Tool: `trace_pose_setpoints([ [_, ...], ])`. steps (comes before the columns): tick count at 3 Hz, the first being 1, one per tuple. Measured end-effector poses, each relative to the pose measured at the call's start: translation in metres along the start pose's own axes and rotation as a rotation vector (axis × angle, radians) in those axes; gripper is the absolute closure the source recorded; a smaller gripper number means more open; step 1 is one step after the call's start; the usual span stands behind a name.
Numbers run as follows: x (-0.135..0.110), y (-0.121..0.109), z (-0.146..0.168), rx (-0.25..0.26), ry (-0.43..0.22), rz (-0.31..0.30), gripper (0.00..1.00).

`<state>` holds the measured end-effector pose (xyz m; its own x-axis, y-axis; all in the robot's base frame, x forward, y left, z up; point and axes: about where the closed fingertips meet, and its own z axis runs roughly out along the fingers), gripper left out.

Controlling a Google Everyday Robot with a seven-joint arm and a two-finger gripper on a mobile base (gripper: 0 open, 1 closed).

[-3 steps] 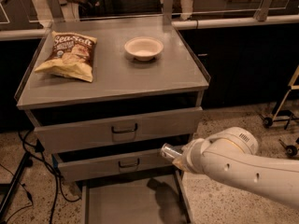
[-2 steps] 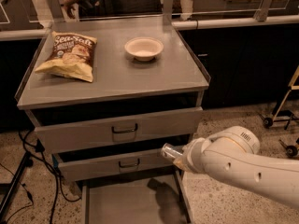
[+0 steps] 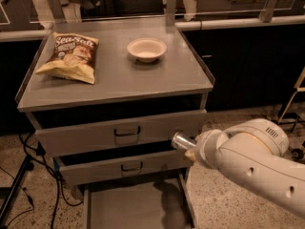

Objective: Pick redbull can from bottom drawer and place on counter

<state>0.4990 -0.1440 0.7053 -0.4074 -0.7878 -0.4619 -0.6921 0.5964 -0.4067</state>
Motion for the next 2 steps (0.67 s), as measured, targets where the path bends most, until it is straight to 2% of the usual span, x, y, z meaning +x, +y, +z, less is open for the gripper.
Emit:
trace_pose_setpoints([
  [1,-0.0211,-0.0204,-0.0353,0.079,-0.032,-0.023,1.0],
  [2,-0.023,-0.0222,-0.0382,0.083,-0.036,-0.022,1.0],
])
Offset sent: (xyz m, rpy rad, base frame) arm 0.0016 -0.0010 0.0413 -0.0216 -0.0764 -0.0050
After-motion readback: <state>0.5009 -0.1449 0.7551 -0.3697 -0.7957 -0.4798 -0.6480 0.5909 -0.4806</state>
